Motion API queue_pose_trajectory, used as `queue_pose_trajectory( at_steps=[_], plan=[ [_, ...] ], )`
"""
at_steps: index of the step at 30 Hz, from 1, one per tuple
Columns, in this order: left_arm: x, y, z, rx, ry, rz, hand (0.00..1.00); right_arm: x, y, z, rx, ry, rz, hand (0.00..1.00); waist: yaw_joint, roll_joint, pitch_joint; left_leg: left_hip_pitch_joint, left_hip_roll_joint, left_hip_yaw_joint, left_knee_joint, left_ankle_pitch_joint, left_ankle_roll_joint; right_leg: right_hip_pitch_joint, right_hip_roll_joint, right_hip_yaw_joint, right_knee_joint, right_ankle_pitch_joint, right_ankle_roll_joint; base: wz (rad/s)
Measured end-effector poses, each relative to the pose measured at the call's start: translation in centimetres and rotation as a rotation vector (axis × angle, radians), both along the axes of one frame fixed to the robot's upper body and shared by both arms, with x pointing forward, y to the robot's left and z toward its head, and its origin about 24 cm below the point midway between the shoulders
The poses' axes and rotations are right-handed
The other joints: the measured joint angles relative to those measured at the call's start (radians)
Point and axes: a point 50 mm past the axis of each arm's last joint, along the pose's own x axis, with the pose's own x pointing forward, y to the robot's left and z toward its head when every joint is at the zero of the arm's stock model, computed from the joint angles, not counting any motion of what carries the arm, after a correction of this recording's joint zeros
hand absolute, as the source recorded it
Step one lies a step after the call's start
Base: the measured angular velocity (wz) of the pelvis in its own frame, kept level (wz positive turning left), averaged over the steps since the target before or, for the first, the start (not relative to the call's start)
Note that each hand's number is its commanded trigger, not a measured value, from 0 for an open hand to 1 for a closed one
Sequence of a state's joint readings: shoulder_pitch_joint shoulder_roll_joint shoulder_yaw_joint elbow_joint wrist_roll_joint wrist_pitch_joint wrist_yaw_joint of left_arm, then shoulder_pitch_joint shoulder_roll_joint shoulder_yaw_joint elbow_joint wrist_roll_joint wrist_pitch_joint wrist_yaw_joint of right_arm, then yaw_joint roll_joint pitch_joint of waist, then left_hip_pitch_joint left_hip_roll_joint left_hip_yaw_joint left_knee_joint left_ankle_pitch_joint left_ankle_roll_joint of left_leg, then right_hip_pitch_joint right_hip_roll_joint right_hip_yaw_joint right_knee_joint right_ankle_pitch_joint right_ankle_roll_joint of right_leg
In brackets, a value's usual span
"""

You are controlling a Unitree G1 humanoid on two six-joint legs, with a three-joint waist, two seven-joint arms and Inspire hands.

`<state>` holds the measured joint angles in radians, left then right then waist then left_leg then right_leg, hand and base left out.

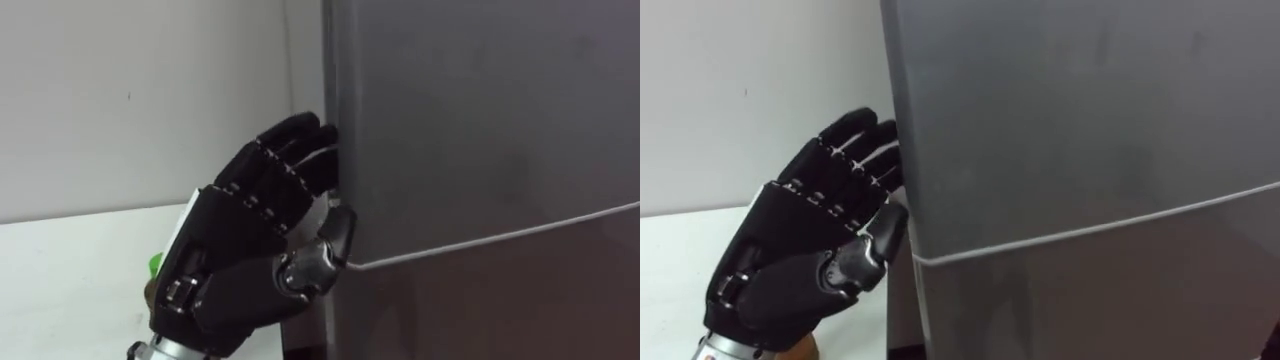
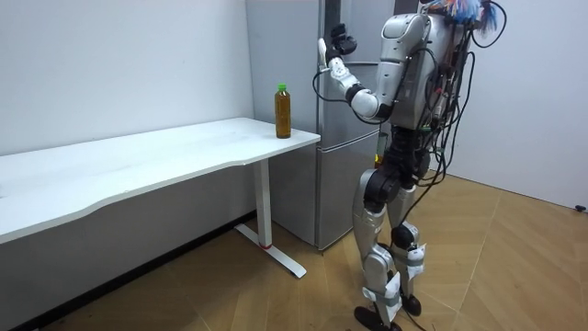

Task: Put the bottle in the upper fridge

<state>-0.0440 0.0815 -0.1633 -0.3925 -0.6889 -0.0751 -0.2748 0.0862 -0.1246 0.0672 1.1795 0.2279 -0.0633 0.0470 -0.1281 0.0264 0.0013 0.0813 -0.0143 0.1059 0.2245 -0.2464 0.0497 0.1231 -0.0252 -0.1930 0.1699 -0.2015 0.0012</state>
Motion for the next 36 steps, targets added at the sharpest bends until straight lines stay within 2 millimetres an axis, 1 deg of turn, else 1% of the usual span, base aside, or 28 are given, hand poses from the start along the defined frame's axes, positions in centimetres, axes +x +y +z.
queue_pose_trajectory(
  at_steps=[4,6,8,12,13,14,15,16,29,33,36],
  plan=[
    [-0.2,-1.0,-0.1,0.004,0.001,-0.058,0.94,0.0,0.0,0.0,0.0,0.0,0.0,0.0,-0.004,-0.002,0.0017,-0.001,0.001,0.0,0.001,0.0,0.0,0.003,0.001,0.001,0.001,0.0,0.0,0.0],
    [-0.3,-1.3,-0.2,0.011,0.0,-0.081,0.89,-0.1,-0.1,0.0,-0.001,0.001,0.0,0.0,-0.005,0.0,0.0017,-0.001,0.001,0.0,0.001,0.0,0.0,0.004,0.001,0.001,0.002,0.0,-0.001,0.0],
    [-0.5,-1.7,-0.3,0.019,-0.004,-0.113,0.89,-0.1,-0.1,0.0,-0.003,0.001,-0.001,0.0,-0.006,0.004,0.0013,0.0,0.001,0.0,-0.003,0.0,0.0,0.004,0.001,0.001,0.002,0.0,-0.001,0.0],
    [-0.8,-2.5,-0.5,0.047,-0.008,-0.186,0.88,-0.1,-0.2,0.0,-0.004,0.001,0.0,0.0,-0.005,0.004,0.0016,0.0,0.002,0.0,-0.002,0.0,0.0,0.002,0.0,0.002,0.001,0.001,-0.001,-0.01],
    [-0.9,-2.8,-0.6,0.054,-0.001,-0.206,0.84,-0.1,-0.2,0.0,-0.003,0.001,-0.001,0.0,-0.006,0.004,0.0017,0.0,0.002,0.001,-0.001,0.0,0.0,0.0,0.0,0.002,0.001,0.001,-0.001,-0.04],
    [-0.9,-3.0,-0.6,0.056,-0.001,-0.215,0.78,-0.1,-0.2,0.0,-0.003,0.001,-0.001,0.0,-0.005,0.004,0.0018,0.0,0.002,0.001,0.0,0.001,0.001,0.0,0.0,0.003,0.001,0.001,-0.001,-0.04],
    [-1.0,-3.1,-0.7,0.061,-0.007,-0.232,0.61,-0.1,-0.2,0.0,-0.003,0.001,-0.001,0.0,-0.006,0.004,0.0019,0.0,0.002,0.002,0.001,0.001,0.001,-0.001,0.0,0.004,0.001,0.001,-0.001,-0.03],
    [-1.1,-3.2,-0.7,0.064,-0.014,-0.245,0.0,-0.1,-0.2,0.0,-0.003,0.001,-0.002,0.0,-0.006,0.004,0.0018,0.001,0.002,0.003,0.002,0.001,0.001,-0.001,0.0,0.005,0.001,0.001,-0.001,0.0],
    [-1.4,-3.8,-0.9,0.092,-0.014,-0.291,0.0,0.3,0.0,0.0,-0.005,0.003,0.014,0.0,-0.009,-0.002,0.0064,0.002,0.001,0.012,0.002,0.001,0.001,-0.003,0.003,0.014,-0.004,0.0,-0.001,0.0],
    [-1.6,-4.1,-1.0,0.104,-0.019,-0.315,0.0,0.5,-0.1,0.0,-0.006,0.005,0.014,0.0,-0.017,0.001,0.0082,0.002,0.003,0.023,-0.003,0.001,0.001,-0.008,0.005,0.031,-0.006,0.001,-0.001,-0.08],
    [-1.7,-4.4,-1.1,0.116,-0.028,-0.341,0.0,0.6,0.0,0.0,-0.005,0.003,0.011,0.0,-0.018,0.002,0.0084,0.001,0.006,0.03,-0.01,0.001,0.001,-0.016,0.01,0.051,-0.014,0.004,0.0,-0.12]
  ],
)
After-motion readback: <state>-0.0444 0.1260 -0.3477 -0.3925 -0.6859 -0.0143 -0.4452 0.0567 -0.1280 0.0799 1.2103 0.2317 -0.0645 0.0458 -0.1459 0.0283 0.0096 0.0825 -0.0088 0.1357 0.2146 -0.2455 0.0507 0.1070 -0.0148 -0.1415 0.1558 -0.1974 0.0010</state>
